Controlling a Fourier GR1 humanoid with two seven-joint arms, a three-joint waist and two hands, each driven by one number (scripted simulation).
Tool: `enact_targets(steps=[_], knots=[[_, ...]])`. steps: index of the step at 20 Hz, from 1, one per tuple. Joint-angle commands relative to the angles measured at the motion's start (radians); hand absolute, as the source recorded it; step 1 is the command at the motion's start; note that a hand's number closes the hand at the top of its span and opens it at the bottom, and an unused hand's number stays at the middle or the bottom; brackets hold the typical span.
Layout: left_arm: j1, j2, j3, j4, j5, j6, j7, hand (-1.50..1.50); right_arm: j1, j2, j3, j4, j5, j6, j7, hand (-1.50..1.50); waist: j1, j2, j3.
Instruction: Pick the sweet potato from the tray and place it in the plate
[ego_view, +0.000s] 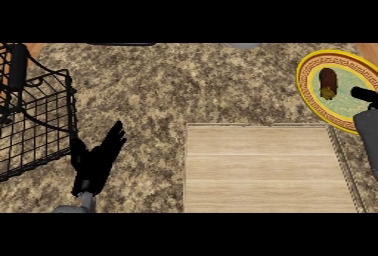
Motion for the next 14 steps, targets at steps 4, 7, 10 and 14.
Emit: enact_targets(steps=[4, 7, 10, 14], knots=[[-0.004, -0.014, -0.007, 0.016, -0.011, 0.009, -0.01, 0.0, 0.025, 0.032, -0.064, -0.143, -0.249, -0.055, -0.346, -1.5, -0.011, 0.0, 0.002], [0.016, -0.015, 0.002, -0.003, 0.001, 0.009, -0.006, 0.0, 0.039, 0.047, -0.102, -0.215, -0.392, -0.039, -0.466, -1.5, -0.011, -0.006, -0.001], [0.054, 0.01, 0.0, -0.033, -0.015, 0.007, -0.004, 0.0, 0.097, 0.067, -0.145, -0.279, -0.557, 0.015, -0.588, -1.5, -0.017, -0.012, -0.003], [0.022, 0.012, 0.036, 0.001, 0.009, 0.0, 0.003, 0.0, 0.193, 0.143, -0.169, -0.38, -0.757, 0.163, -0.786, -1.5, -0.038, -0.018, -0.007]])
